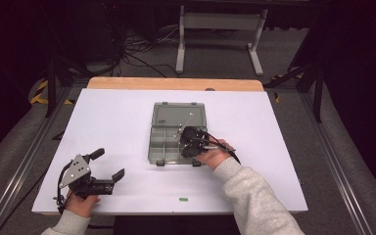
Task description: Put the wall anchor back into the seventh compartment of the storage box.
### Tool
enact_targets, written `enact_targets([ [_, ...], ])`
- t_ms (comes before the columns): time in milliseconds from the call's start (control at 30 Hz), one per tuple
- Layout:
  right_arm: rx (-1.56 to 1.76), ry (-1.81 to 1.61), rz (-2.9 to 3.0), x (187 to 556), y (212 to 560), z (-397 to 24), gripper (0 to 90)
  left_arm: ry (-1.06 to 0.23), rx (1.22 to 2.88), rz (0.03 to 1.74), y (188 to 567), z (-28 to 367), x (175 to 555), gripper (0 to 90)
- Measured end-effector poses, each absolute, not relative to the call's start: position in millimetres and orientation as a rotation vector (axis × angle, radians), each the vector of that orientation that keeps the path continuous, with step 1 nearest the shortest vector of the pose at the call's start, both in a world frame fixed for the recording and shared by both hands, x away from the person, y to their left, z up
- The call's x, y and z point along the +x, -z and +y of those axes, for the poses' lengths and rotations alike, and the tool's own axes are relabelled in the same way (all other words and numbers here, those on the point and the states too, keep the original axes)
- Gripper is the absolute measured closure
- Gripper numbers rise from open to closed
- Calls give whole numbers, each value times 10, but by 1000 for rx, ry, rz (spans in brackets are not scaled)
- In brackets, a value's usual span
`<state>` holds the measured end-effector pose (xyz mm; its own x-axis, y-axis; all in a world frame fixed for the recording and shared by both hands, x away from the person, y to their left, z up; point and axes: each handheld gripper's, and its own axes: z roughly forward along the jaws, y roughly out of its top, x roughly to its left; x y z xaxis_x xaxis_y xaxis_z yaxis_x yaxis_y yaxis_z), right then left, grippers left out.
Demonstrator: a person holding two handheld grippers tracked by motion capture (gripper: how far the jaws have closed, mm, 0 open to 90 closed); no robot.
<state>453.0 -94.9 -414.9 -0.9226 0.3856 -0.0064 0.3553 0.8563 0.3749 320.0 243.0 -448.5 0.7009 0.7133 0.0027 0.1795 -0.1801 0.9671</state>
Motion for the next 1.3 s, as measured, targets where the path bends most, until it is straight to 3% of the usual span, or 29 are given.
enact_targets([
  [367, 599, -648, 2898, 4475, 3974, -1015, 699, -556, 1716, 723, 4487, 2425, 3199, 10],
  [867, 539, -859, 2839, 4150, 3569, -1135, 276, -558, 1717, 726, 4497, 2417, 3203, 10],
  [1300, 414, -878, 2854, 3777, 3422, -1113, 226, -559, 1718, 725, 4489, 2424, 3198, 10],
])
